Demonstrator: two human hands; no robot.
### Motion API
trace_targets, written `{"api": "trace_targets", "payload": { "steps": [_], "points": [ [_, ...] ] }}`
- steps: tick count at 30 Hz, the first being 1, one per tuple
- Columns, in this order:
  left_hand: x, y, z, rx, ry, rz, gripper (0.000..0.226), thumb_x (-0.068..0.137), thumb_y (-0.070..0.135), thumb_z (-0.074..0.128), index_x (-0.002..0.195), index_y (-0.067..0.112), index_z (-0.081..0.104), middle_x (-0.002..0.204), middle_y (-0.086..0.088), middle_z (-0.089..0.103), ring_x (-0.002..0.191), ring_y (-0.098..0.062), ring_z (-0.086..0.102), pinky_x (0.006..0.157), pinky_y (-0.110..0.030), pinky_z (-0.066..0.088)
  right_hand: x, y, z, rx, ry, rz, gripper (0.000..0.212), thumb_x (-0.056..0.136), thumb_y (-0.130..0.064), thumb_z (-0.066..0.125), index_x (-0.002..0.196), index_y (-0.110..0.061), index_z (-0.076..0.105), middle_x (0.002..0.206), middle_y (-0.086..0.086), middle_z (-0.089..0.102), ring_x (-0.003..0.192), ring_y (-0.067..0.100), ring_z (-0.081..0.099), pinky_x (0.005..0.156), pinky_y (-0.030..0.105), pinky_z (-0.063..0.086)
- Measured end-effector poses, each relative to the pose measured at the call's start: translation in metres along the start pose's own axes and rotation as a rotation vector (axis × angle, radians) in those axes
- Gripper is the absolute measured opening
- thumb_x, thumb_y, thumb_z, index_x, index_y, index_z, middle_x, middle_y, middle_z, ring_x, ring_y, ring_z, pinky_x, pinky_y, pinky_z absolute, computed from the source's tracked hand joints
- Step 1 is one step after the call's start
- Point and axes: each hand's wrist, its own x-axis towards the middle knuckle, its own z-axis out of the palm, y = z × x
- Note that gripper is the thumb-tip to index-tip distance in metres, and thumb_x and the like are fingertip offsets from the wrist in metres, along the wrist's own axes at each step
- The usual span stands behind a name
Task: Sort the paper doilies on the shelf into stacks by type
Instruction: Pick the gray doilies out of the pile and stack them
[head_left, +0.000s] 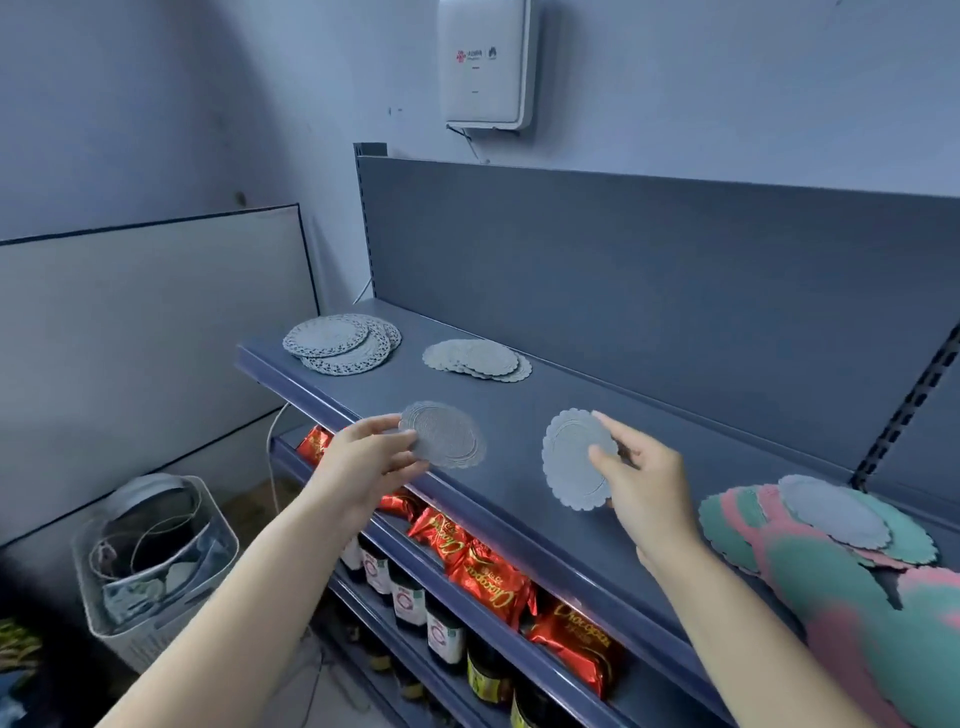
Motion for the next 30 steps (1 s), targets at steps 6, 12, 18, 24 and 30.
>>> {"api": "trace_targets", "payload": {
  "steps": [6,12,18,24,30],
  "points": [
    [0.142,0.019,0.048,0.169,-0.083,0.144,0.019,0.091,-0.003,0.056,0.106,0.008,0.060,0.082,-0.008,0.061,0.061,-0.016,0.059,0.064,-0.025,0.058,0.092,0.024,0.029,-0.188,0.073,-0.159,0.036,0.093,-0.007,0.053,0.117,-0.030,0.065,0.061,-0.011,0.049,0.051,0.005,0.036,0.047,0.010,0.028],
    [0.271,0.023,0.077,0.875,-0.042,0.337,0.029,0.084,0.015,0.066,0.112,0.012,0.060,0.097,0.000,0.064,0.068,-0.014,0.057,0.051,-0.018,0.044,0.170,0.027,0.075,-0.264,0.068,-0.299,0.033,0.096,-0.006,0.050,0.116,-0.025,0.067,0.123,-0.012,0.062,0.116,-0.005,0.053,0.094,0.008,0.040],
    [0.308,0.019,0.062,1.152,-0.049,0.475,0.033,0.086,0.042,0.060,0.113,0.023,0.059,0.108,0.012,0.061,0.080,-0.010,0.062,0.076,-0.028,0.048,0.225,0.047,0.135,-0.754,-0.161,-0.430,0.043,0.097,-0.003,0.039,0.134,-0.018,0.053,0.144,0.004,0.048,0.136,0.019,0.039,0.114,0.027,0.019],
    [0.329,0.016,0.041,1.444,-0.254,0.828,0.029,0.096,0.034,0.044,0.107,0.024,0.069,0.106,0.003,0.063,0.095,-0.028,0.057,0.080,-0.034,0.044,0.228,0.058,0.162,-0.841,-0.277,-0.143,0.050,0.089,-0.022,0.046,0.138,-0.030,0.049,0.151,-0.011,0.037,0.142,0.005,0.024,0.115,0.022,0.018],
    [0.331,0.034,0.046,1.516,-0.299,1.005,0.025,0.091,0.032,0.051,0.106,0.018,0.066,0.106,-0.001,0.065,0.097,-0.028,0.058,0.079,-0.033,0.039,0.216,0.034,0.166,-0.876,-0.314,0.042,0.054,0.090,-0.031,0.044,0.144,-0.036,0.037,0.155,-0.018,0.023,0.143,0.002,0.018,0.115,0.028,0.024]
  ]
}}
